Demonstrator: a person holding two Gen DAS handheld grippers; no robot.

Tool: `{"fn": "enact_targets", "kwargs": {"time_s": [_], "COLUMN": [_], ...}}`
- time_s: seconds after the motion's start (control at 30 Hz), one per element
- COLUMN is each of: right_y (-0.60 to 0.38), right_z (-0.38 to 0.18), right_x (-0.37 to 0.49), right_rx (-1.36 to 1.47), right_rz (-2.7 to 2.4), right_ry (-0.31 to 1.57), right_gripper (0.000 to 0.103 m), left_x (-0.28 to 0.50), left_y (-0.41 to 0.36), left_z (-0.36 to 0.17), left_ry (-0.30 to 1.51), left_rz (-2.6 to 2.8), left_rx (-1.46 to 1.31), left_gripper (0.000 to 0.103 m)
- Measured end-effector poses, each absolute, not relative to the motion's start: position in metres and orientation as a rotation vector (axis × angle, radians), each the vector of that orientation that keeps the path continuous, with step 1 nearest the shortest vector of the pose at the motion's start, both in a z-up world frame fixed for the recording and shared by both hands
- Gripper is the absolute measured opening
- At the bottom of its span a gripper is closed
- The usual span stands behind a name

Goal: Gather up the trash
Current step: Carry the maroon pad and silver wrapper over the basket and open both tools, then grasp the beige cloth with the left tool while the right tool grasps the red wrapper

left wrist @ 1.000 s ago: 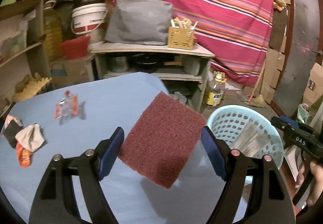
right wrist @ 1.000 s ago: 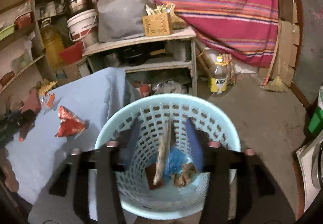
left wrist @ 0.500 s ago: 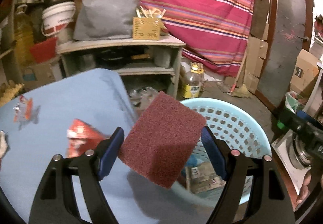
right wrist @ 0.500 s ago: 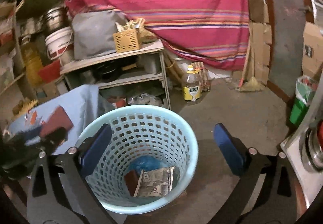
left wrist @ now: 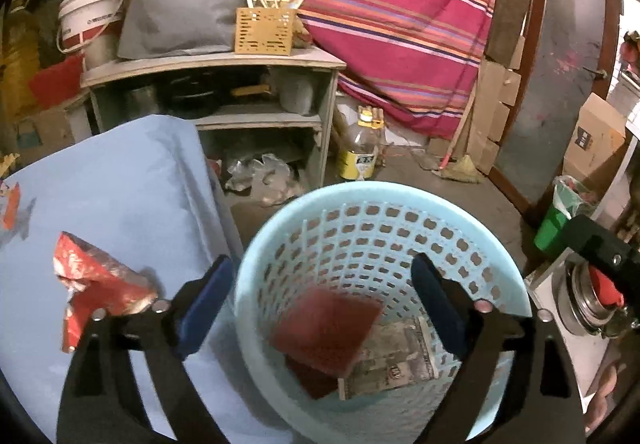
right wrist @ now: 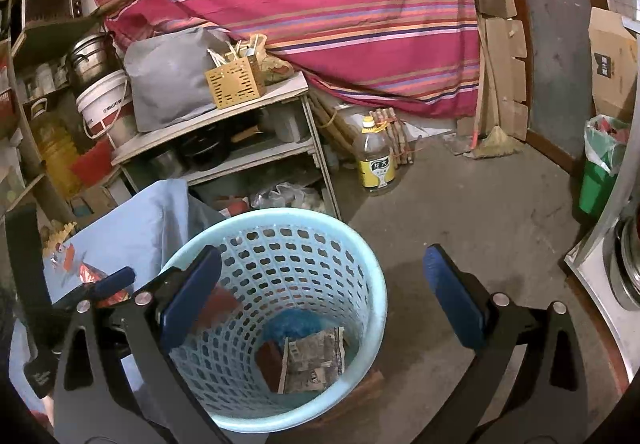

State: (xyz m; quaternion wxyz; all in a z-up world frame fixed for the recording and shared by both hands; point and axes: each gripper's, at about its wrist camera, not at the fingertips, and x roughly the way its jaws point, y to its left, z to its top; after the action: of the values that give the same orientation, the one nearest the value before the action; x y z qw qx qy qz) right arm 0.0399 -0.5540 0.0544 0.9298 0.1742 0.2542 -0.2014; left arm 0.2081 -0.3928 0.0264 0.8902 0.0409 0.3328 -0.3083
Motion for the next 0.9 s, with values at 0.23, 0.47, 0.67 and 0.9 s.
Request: {"fn": "enact_targets", "kwargs": {"time_s": [0.23,0.47,0.67,0.9], "right_y": [-0.540,-0.498,-0.451,-0.400], "right_z": [0.053,0.051,0.047,0.047], "right_x": [0.054,0.080,0.105,0.140], "right_rx": [0.343,0.301,0.232,0.215], "right_rz": [-0.407,-0.384,-0.315,-0.242], "right_ry": [0.526,0.537,0.557,0.562], "right_gripper": [0.099,0.099,0.099,0.099], "left_x": [0.208,0.212,0.223,0.235], "left_y": [-0.332,-0.232,-0.151,-0.062], "left_z": [0.035,0.042,0.041,0.037], "left_ry": [0.668,0.633,0.599,0.544], "left_rz": [-0.561,-0.421,-0.282,-0.142], "left_rx": [0.085,0.103,0.139,0.109], "left_gripper": [0.091,0.096,0.097,0.097]}}
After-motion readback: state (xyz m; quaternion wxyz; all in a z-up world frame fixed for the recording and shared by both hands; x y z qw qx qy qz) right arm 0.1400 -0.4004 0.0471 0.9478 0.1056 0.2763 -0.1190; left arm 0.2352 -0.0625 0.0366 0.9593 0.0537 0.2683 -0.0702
